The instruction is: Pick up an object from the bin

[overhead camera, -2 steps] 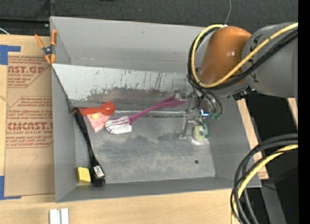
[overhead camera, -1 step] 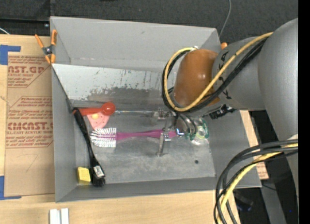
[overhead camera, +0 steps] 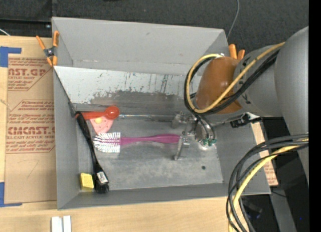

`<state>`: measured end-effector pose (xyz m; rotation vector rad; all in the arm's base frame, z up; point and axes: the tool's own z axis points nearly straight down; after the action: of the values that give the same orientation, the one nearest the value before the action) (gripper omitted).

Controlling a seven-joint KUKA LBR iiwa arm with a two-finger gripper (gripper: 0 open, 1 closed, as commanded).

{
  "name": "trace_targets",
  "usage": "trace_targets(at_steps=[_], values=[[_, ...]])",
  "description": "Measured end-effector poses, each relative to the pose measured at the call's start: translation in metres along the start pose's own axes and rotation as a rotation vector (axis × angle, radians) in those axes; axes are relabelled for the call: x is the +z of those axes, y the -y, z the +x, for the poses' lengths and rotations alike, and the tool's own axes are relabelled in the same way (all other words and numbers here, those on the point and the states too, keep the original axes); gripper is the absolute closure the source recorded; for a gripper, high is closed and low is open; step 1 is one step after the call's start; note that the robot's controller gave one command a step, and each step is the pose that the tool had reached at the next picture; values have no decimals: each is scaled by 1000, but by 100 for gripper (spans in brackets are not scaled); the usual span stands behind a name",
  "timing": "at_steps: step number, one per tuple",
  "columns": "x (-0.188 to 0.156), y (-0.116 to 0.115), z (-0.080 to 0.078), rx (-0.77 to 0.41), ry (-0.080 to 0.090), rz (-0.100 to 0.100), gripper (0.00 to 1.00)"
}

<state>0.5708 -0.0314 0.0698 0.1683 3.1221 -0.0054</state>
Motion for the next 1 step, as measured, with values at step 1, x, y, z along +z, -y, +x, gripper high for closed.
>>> trace_targets(at_steps=[1], values=[[-1,-66,21,79,-18,-7,100]])
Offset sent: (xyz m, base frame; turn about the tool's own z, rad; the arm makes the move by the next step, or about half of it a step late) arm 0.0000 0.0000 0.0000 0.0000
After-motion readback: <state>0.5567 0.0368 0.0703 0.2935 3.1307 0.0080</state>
